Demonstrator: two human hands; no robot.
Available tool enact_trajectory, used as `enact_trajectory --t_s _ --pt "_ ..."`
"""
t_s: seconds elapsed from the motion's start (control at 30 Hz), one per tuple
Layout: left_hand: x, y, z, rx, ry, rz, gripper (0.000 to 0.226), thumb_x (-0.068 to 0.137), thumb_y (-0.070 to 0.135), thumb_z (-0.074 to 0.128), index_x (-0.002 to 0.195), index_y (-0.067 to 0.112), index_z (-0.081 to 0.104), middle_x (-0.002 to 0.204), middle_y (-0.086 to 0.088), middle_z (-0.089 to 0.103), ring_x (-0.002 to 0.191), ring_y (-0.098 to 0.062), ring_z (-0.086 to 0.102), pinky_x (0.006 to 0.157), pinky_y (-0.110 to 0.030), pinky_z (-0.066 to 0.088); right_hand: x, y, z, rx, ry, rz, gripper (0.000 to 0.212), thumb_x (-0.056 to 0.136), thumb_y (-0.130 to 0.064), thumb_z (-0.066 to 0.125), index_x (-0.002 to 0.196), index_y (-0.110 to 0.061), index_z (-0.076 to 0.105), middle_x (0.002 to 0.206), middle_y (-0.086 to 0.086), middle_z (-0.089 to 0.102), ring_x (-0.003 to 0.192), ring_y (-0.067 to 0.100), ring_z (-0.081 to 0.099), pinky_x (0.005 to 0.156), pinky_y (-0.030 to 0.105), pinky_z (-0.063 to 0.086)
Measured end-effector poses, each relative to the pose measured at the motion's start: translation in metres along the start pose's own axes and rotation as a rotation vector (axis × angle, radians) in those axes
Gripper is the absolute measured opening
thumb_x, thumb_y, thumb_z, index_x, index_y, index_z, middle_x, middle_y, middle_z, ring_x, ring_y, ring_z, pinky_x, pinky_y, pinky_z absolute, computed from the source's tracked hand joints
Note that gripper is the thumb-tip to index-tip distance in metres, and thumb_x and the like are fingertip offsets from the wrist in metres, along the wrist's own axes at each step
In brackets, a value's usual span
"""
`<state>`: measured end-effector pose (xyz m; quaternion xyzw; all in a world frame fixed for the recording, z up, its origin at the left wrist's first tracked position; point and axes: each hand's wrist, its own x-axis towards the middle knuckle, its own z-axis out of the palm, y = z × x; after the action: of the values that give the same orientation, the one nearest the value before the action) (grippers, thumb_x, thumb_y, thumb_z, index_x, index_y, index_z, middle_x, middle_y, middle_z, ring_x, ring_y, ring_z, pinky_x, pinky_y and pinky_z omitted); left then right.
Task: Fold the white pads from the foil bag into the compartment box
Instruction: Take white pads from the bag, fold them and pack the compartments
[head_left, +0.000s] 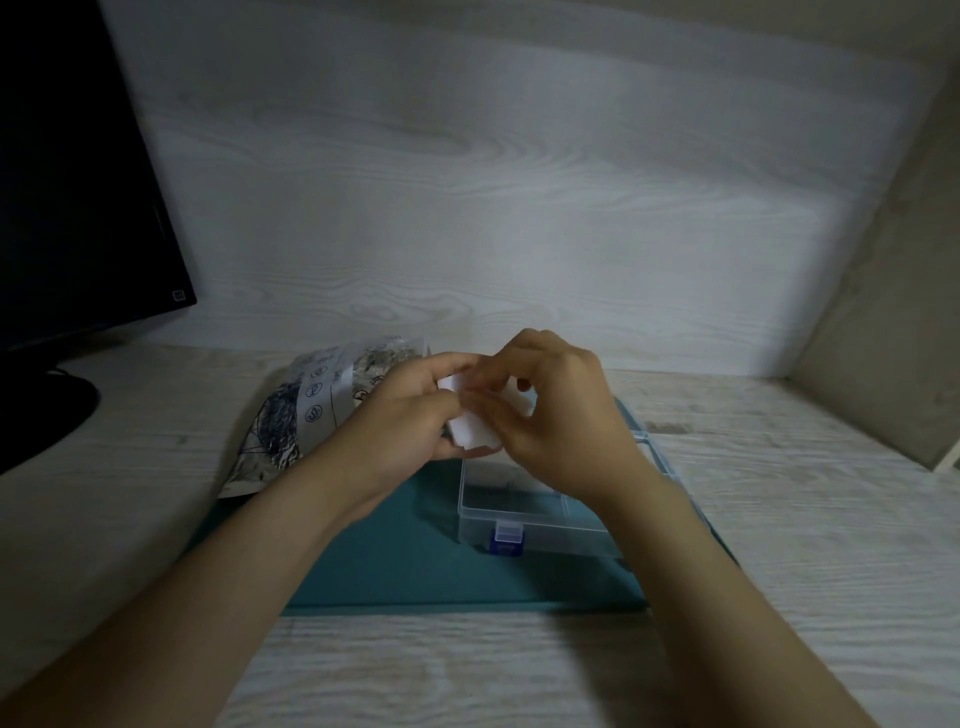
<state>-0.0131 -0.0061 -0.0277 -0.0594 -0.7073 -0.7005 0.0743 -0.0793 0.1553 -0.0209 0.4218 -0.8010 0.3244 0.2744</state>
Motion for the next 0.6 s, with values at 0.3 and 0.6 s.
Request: enact_trajectory --t_s 0.3,0.6 --pt "0.004 -0.002 -0.006 -0.295 0.08 -0.005 0.066 0.08 0.022 0.046 0.143 0.009 0.059 0.127 -0.024 0.071 0.112 -0.027 0.073 0.082 -0.035 0.063 -0.002 -0.003 0.001 -0.132 -0.017 -0.013 0.04 0.077 -0.053 0.085 0.104 -0.024 0.082 0.099 -0.008 0.076 0.087 0.014 0.065 0.08 0.038 0.052" --pt "0.0 0.001 -0.002 -0.07 0.085 0.034 0.06 0.094 -0.001 0.061 0.152 0.012 0.05 0.126 -0.016 0.074 0.116 -0.023 0.074 0.103 -0.046 0.058 -0.001 -0.007 -0.008 0.062 -0.033 0.105 0.014 0.089 -0.028 0.074 0.099 -0.024 0.083 0.095 -0.014 0.077 0.079 0.006 0.068 0.071 0.016 0.052"
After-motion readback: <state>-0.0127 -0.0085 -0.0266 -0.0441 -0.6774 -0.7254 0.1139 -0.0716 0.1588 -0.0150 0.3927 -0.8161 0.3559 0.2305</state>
